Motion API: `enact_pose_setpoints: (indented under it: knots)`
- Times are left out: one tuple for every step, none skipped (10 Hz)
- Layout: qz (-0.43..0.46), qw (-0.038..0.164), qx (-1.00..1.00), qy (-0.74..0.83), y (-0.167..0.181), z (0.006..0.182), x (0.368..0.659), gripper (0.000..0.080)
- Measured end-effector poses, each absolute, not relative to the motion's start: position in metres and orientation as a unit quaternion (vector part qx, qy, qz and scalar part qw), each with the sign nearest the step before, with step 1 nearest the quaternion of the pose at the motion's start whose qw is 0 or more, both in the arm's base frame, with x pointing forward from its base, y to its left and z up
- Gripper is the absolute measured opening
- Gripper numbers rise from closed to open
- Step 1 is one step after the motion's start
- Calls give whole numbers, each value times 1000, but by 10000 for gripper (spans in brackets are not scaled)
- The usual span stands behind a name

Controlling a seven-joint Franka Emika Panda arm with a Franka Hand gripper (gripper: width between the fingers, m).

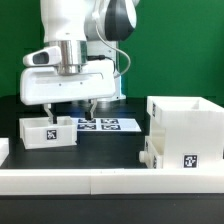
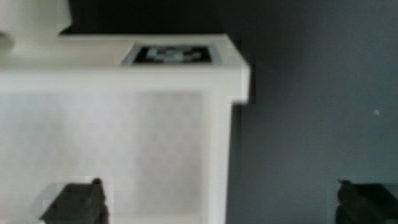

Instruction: Assemble drawer

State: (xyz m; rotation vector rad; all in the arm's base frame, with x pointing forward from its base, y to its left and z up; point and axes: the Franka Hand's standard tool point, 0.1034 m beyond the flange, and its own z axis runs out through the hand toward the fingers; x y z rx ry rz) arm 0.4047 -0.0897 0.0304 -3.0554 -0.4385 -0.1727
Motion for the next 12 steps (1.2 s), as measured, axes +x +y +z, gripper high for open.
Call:
enact_pose_setpoints:
  knots:
    - [-57,24,-987,-147,-92,23,401,649]
    - [-52,26,-988,-144,-95,17,396,649]
    - [-52,26,-988,-144,-98,12,393,649]
    - [-52,26,-988,-140,-100,8,391,649]
    - [-51,26,-989,-139,-101,5,389,649]
    - [-51,27,-989,-139,-100,5,390,649]
    - [-51,28,-988,-141,-99,5,391,520]
    - [-52,28,-988,-143,-97,6,392,368]
    - [-52,28,-988,-143,-97,6,393,230]
    - [-52,28,-988,-143,-97,5,392,98]
    - [-51,28,-988,-143,-97,5,392,98]
    - [-53,27,-988,-143,-97,5,393,42]
